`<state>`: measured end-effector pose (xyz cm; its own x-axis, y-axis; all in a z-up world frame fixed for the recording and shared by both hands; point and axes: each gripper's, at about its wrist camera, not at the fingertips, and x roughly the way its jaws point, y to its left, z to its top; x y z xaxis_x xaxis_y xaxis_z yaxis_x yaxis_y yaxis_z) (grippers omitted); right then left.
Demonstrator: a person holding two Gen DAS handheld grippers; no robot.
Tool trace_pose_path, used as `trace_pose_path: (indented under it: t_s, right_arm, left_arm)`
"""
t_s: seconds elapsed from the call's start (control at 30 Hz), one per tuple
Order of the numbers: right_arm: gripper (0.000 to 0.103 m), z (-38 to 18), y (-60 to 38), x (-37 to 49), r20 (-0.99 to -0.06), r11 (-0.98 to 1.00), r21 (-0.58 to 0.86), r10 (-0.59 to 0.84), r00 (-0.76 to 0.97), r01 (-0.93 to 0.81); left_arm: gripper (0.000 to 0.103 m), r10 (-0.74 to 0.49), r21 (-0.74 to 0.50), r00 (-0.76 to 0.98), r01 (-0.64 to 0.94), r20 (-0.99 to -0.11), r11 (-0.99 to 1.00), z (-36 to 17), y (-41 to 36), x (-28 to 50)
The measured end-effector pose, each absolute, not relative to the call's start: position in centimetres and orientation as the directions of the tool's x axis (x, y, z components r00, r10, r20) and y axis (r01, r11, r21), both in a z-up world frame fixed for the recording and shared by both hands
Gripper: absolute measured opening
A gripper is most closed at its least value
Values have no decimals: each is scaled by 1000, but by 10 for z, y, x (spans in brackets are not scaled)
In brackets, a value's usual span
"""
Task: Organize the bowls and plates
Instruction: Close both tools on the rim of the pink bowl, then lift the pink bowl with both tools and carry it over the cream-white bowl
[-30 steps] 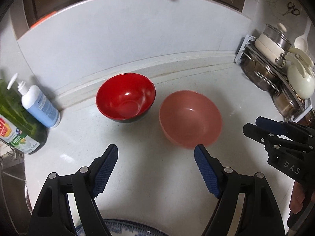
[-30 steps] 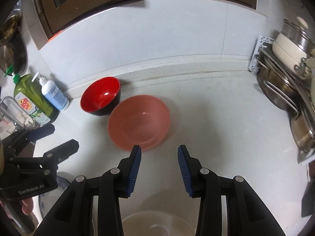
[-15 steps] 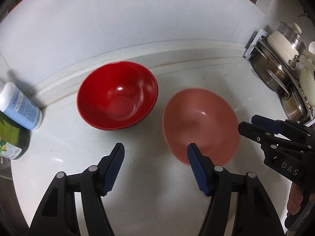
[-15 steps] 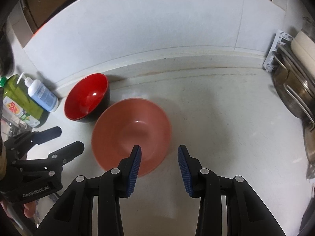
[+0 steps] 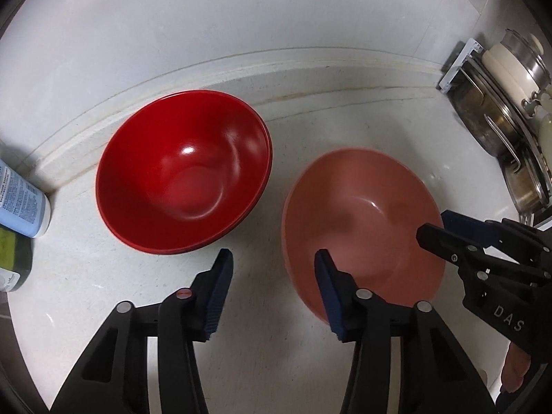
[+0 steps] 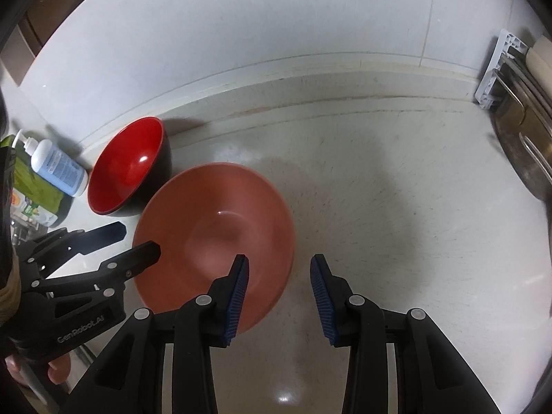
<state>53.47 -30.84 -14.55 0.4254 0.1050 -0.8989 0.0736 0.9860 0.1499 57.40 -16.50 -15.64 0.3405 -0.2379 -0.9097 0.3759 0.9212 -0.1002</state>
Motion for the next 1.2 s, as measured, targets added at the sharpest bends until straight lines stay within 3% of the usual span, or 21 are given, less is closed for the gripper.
trace_pose_path:
  t_s: [0.27,0.47,1.2]
  right_arm:
    - [22,-150,-306,538,-904,985,156,111,414,75]
    - [16,-152,-306,538,-905,982,170,123,406,83]
    - [16,-94,-306,476,-872,982,147,73,484,116]
  left_arm:
    - [24,-266,-141,298,383,-916,913,-164,-173,578]
    - [17,-257,-123,311,392,-915,912,-164,-174,576]
    - [17,-337,-167,329,449,-882,878,-100,-163,507]
